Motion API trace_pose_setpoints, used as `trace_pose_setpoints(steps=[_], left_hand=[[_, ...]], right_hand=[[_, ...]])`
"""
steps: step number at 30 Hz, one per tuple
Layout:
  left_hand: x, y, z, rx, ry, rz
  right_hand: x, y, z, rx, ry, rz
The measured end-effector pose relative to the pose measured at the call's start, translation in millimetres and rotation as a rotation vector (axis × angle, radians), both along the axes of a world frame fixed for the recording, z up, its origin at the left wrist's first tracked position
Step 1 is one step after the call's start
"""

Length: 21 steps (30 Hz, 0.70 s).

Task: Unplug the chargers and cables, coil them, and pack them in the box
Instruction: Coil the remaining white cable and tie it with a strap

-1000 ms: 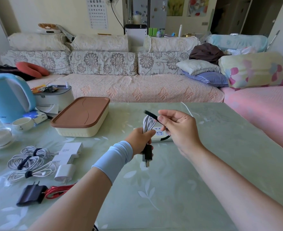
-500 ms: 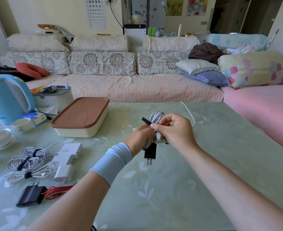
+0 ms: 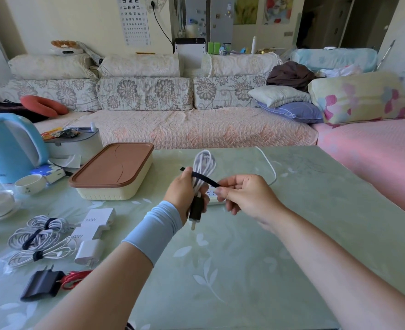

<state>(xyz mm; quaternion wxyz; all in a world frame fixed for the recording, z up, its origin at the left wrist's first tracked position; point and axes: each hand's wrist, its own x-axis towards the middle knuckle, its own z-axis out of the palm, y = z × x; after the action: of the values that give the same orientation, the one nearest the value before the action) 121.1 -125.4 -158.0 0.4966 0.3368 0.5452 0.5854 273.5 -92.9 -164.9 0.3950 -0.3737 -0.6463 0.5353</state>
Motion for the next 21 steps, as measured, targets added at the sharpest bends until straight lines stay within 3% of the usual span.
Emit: trace_pose_setpoints(steps=[3, 7, 13, 16, 18, 21], left_hand=[[-11, -2, 7, 0.064, -0.184, -0.089], [-18, -4, 11, 0.044, -0.114, -0.139], [-20, 2, 1, 0.144, 0.419, 0.084], [-20, 5, -3, 0.169, 0.536, 0.059], [-17, 5, -4, 0.156, 0.497, 0.022], [-12, 2, -2, 0.09, 0.256, -0.036]], right_hand=[[4, 1, -3, -0.056, -0.052, 0.069], [10, 5, 2, -0.092, -0.016, 0.158], [5, 7, 1, -0.141, 0.064, 0.176], [1, 2, -3, -0.006, -0.076, 0.194], [-4, 2, -6, 0.132, -0.11, 0.166], [-6, 5, -6, 0.167, -0.078, 0.176]])
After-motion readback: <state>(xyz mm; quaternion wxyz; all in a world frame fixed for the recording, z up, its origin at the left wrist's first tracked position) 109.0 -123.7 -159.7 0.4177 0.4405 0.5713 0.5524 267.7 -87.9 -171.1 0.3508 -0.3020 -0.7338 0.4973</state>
